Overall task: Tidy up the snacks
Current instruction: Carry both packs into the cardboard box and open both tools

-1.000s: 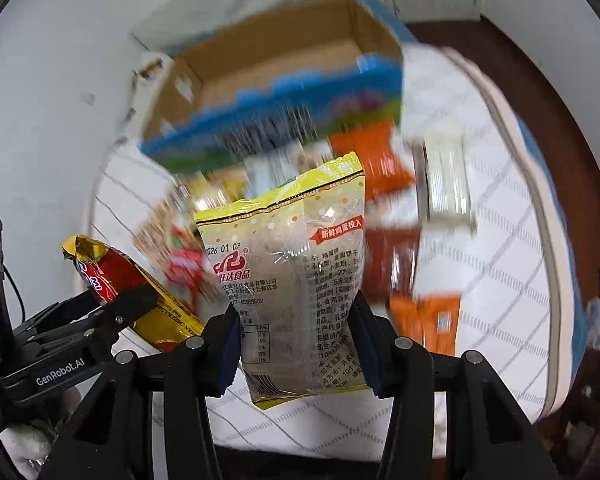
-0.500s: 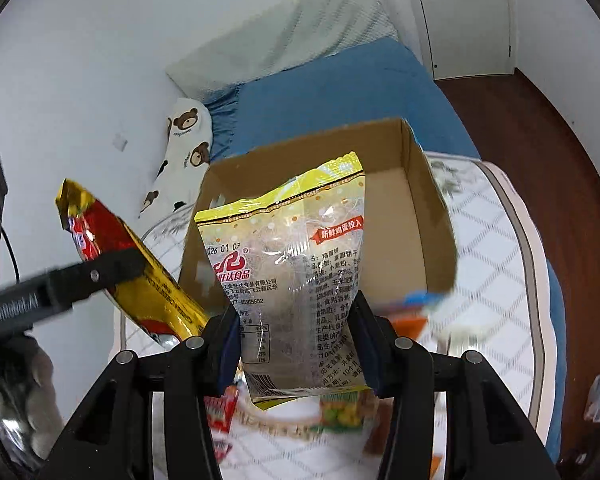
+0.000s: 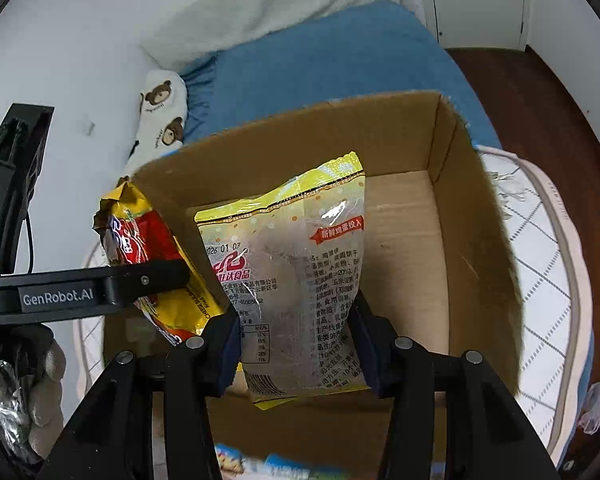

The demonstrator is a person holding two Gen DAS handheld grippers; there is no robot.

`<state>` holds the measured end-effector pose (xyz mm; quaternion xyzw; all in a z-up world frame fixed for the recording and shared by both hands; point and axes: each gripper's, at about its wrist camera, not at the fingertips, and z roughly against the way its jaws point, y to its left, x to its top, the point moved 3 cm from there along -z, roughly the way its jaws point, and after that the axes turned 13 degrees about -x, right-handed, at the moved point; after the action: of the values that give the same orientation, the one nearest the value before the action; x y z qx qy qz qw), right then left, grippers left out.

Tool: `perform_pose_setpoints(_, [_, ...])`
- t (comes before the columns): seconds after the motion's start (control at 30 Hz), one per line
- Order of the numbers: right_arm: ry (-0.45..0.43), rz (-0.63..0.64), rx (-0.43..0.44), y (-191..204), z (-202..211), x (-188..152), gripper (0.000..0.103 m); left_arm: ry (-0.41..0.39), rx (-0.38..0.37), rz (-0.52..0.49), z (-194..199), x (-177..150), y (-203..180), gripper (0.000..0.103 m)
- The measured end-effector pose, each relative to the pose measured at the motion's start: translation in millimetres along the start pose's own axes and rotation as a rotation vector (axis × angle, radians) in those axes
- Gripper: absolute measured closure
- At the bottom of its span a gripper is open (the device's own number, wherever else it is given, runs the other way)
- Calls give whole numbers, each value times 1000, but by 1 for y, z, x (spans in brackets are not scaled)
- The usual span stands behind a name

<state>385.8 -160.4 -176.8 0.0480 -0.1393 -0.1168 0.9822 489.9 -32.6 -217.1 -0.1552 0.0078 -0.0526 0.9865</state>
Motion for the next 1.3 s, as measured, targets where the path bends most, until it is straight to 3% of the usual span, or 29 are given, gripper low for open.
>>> perform_pose_setpoints(0.17, [24,2,-8,-4,-37,12,51,12,62,-25,-27,21,0,17])
perform_pose_setpoints(0.33, [57,22,6,-3,-67,27,50,23,19,-32,-42,38,-4,17])
perform_pose_setpoints(0.4, [82,24,25,-3,-77,29,38,9,32,-34,-42,43,-3,16])
perform_pose_setpoints(0.43, [94,29,26,-2,-81,30,22,3,30,-35,-42,44,-3,16])
perform_pose_setpoints(0.47, [100,36,21,-2,-85,30,15,-4,31,-35,-42,44,-3,15])
perform_pose_setpoints(0.53, [99,47,16,0,-85,29,14,-15,35,-32,-39,41,0,15])
perform_pose_setpoints(0.7, [86,63,-25,4,-78,24,13,-74,13,-15,-21,24,4,15])
perform_pose_setpoints(0.8, [74,68,-55,4,-66,20,13,-132,40,-17,-3,10,8,15])
perform_pose_setpoints(1.07, [17,68,-135,-7,-16,-4,13,-272,78,-55,42,-36,6,15])
perform_pose_setpoints(1.3, [-57,89,-177,-7,34,-28,13,-350,63,-75,74,-77,1,15])
